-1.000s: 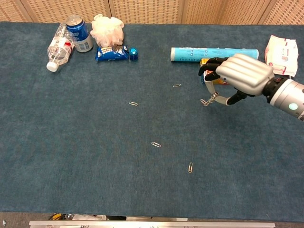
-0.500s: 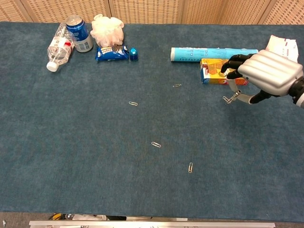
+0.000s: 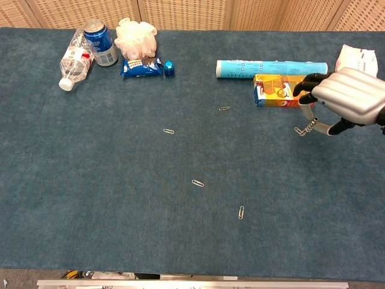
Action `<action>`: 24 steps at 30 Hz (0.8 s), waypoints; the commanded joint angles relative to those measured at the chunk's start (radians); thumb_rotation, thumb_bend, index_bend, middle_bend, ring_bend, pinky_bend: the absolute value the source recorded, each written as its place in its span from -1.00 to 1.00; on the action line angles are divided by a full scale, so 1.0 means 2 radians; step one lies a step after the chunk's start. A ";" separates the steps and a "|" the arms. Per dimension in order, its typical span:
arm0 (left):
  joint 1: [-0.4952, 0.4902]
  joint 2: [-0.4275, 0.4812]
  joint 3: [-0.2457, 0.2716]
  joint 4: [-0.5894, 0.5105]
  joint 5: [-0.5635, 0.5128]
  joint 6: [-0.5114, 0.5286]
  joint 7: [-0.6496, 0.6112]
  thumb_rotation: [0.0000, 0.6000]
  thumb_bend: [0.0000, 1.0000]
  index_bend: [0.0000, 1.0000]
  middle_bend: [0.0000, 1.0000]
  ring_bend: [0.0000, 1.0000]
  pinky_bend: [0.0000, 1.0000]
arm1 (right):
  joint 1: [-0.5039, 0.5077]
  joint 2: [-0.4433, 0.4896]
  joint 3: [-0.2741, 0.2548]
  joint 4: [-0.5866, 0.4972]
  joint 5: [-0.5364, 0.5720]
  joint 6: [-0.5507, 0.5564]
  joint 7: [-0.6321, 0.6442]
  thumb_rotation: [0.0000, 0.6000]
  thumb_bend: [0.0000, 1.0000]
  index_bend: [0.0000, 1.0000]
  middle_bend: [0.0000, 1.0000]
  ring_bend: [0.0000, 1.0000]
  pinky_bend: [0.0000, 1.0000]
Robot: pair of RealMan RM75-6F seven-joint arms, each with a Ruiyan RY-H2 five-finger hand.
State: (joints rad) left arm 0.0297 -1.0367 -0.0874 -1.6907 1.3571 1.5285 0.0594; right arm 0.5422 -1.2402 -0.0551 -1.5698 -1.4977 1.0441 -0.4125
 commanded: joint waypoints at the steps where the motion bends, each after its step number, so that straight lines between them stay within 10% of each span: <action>1: 0.000 0.000 0.000 -0.001 0.000 0.000 0.000 1.00 -0.91 -0.38 -0.31 -0.34 -0.09 | -0.001 0.000 0.001 0.000 -0.001 -0.001 0.000 1.00 -0.39 0.18 -0.46 -0.66 -0.26; 24: 0.000 0.000 0.003 -0.001 0.000 0.003 0.002 1.00 -0.91 -0.38 -0.31 -0.34 -0.09 | -0.007 -0.001 0.007 0.000 0.010 -0.015 -0.012 1.00 -0.41 0.18 -0.46 -0.66 -0.26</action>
State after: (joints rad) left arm 0.0291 -1.0362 -0.0807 -1.6927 1.3563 1.5343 0.0632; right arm 0.5291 -1.2421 -0.0425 -1.5676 -1.4814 1.0159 -0.4331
